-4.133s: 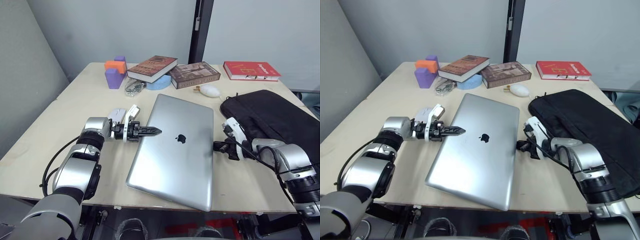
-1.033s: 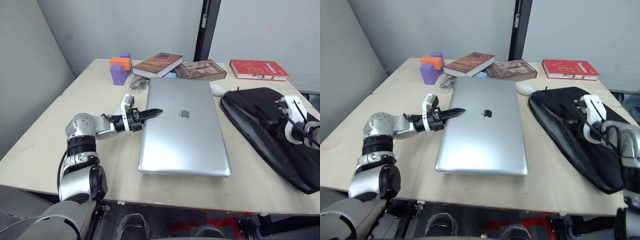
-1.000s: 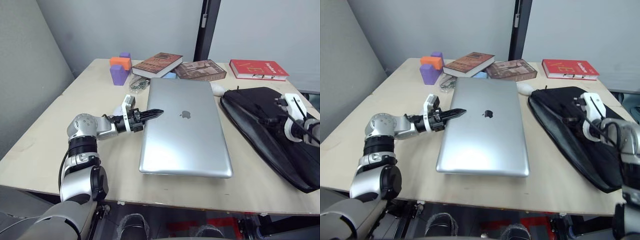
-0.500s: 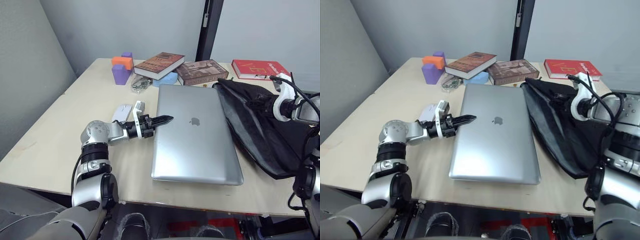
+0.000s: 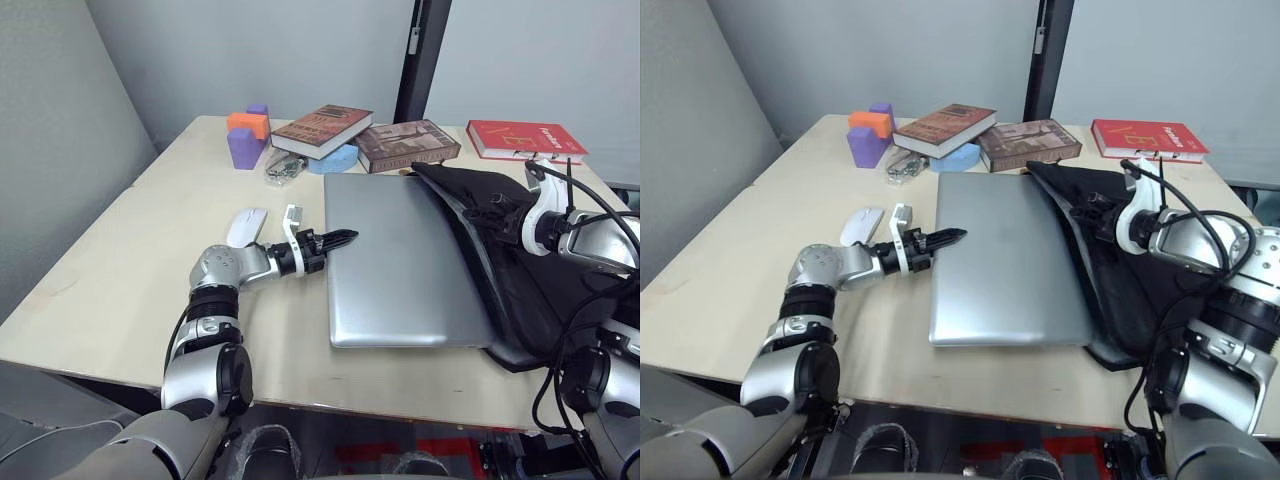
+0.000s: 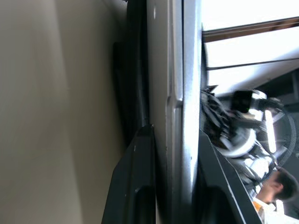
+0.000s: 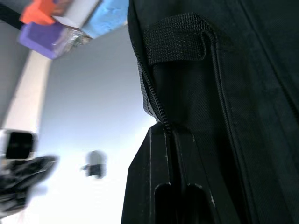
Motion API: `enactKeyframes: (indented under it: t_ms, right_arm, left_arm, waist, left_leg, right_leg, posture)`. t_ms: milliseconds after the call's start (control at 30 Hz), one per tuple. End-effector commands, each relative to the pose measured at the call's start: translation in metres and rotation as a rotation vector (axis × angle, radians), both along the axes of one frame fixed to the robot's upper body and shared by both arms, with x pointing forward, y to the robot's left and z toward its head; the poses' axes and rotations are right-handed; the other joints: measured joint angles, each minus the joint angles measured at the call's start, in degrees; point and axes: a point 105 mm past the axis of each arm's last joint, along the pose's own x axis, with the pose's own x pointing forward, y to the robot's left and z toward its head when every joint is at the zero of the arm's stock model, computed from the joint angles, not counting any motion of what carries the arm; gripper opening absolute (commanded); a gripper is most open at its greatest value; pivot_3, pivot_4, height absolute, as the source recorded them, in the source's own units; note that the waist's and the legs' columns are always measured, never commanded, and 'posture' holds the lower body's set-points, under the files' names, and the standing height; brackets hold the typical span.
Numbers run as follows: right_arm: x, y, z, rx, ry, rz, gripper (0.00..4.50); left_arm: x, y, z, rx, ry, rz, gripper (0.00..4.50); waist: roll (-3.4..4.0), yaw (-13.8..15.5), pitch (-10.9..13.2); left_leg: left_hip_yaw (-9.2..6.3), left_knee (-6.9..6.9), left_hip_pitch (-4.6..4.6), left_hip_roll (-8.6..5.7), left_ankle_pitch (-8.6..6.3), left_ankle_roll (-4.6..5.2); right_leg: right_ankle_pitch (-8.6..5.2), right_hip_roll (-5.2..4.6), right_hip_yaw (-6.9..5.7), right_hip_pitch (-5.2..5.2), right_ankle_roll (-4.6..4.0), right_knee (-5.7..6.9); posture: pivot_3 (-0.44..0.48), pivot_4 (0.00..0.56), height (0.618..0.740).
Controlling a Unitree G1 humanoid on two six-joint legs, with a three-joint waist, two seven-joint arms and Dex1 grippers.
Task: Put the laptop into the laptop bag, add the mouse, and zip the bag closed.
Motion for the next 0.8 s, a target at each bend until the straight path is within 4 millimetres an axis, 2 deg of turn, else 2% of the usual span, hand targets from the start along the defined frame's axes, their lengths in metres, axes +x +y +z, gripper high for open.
enactKeyframes:
  t_ms: [33,200,333,467,567,700,800]
  right_arm:
    - [-0.009,0.028,0.012,0.140,-0.033,0.015,0.04]
    - [-0.015,0.061,0.000,0.215,-0.008,-0.014,0.04]
    - [-0.017,0.068,-0.001,0.254,-0.006,-0.045,0.04]
    - [-0.023,0.088,-0.010,0.327,0.033,-0.045,0.04]
    - [-0.021,0.090,-0.008,0.352,0.038,-0.057,0.04]
    - [-0.016,0.093,-0.003,0.369,0.037,-0.055,0.04]
    - [-0.015,0.095,-0.001,0.368,0.037,-0.048,0.04]
  left_arm:
    - [0.009,-0.019,0.042,-0.106,-0.130,-0.010,0.44]
    - [0.017,-0.035,0.040,-0.066,-0.150,0.023,0.44]
    - [0.020,-0.038,0.040,-0.057,-0.160,0.029,0.44]
    - [0.022,-0.055,0.044,-0.075,-0.158,0.028,0.44]
    - [0.017,-0.067,0.043,-0.063,-0.167,-0.010,0.44]
    - [0.005,-0.096,0.036,0.002,-0.185,-0.099,0.44]
    - [0.000,-0.107,0.036,0.008,-0.183,-0.124,0.44]
  waist:
    - [0.00,0.1,0.0]
    - [0.02,-0.2,0.0]
    - [0.03,-0.3,0.0]
    - [0.03,-0.2,0.0]
    - [0.03,-0.1,0.0]
    - [0.04,-0.1,0.0]
    - [0.04,-0.1,0.0]
  left_leg:
    - [0.01,-0.02,-0.02,-0.01,0.00,0.00]
    - [0.04,-0.07,-0.07,0.00,0.00,0.00]
    - [0.03,-0.04,-0.19,0.00,0.00,-0.01]
    - [-0.02,-0.03,-0.31,0.00,0.00,-0.01]
    - [-0.04,0.04,-0.55,-0.04,0.00,0.00]
    - [-0.10,0.07,-0.81,-0.07,0.01,0.03]
    - [-0.11,0.08,-0.85,-0.07,0.02,0.04]
  right_leg:
    - [0.00,-0.02,-0.01,-0.01,0.01,-0.05]
    - [0.05,-0.01,0.00,-0.10,0.11,-0.03]
    - [0.13,-0.03,0.00,-0.13,0.25,-0.12]
    - [0.19,-0.02,-0.04,-0.19,0.37,-0.19]
    - [0.22,-0.05,-0.05,-0.37,0.41,-0.18]
    - [0.26,-0.08,-0.09,-0.53,0.49,-0.22]
    - [0.28,-0.08,-0.09,-0.57,0.51,-0.22]
  posture:
    - [0.000,0.150,0.740]
    - [0.000,0.150,0.740]
    - [0.000,0.150,0.740]
    - [0.000,0.150,0.740]
    - [0.000,0.150,0.740]
    - [0.000,0.150,0.740]
    - [0.000,0.150,0.740]
